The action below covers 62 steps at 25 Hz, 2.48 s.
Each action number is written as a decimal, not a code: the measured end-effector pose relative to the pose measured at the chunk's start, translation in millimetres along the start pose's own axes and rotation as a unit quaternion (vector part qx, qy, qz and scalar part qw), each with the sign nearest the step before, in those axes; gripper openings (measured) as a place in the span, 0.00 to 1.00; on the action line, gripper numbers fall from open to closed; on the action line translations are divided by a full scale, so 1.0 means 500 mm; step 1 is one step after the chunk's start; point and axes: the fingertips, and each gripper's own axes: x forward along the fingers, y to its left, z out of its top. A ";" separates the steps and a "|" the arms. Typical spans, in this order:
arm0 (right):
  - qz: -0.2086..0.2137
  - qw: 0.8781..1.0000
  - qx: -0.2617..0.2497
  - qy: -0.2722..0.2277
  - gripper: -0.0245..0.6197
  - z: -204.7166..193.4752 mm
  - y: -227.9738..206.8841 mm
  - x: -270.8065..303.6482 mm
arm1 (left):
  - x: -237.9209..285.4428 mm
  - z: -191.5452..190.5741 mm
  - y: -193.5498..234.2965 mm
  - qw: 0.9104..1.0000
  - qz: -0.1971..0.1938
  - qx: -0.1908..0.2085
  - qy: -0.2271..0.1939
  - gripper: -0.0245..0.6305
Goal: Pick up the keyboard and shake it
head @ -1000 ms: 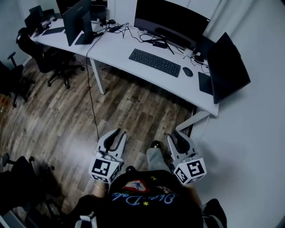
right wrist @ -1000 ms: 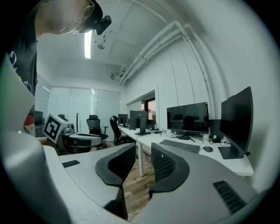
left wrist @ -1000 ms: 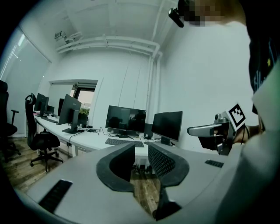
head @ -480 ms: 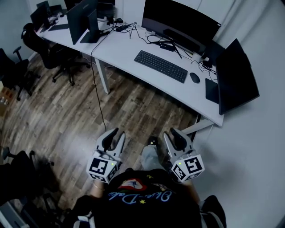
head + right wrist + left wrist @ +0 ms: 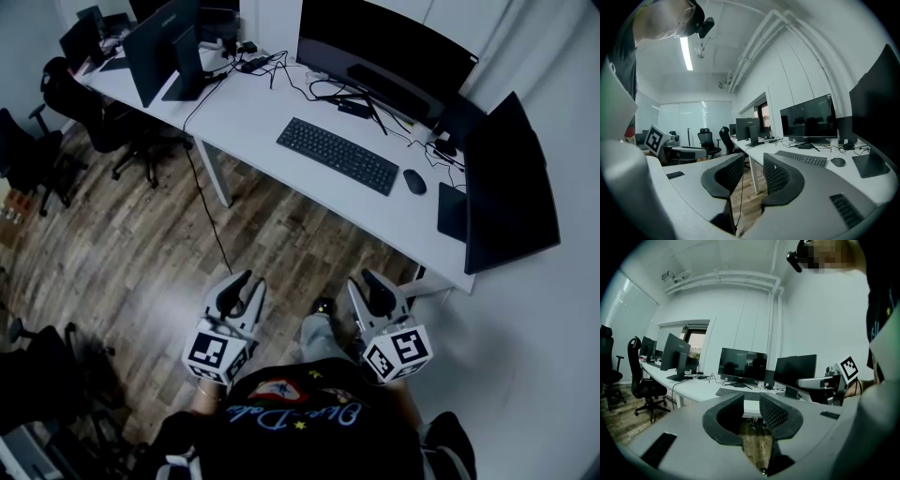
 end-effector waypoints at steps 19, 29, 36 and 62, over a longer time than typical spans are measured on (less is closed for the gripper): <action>0.020 1.000 0.014 -0.013 0.22 0.069 -0.304 0.148 | 0.326 0.062 -0.003 1.000 0.019 0.009 0.013 0.16; 0.006 1.000 0.026 -0.006 0.22 0.076 -0.468 0.174 | 0.463 0.059 0.013 0.998 0.046 0.020 0.023 0.16; 0.004 0.999 0.049 -0.014 0.23 0.077 -0.518 0.197 | 0.509 0.074 0.017 0.998 0.048 0.019 0.047 0.16; -0.108 0.988 0.111 0.002 0.25 0.079 -0.667 0.421 | 0.797 0.061 0.308 0.995 0.002 0.022 0.093 0.16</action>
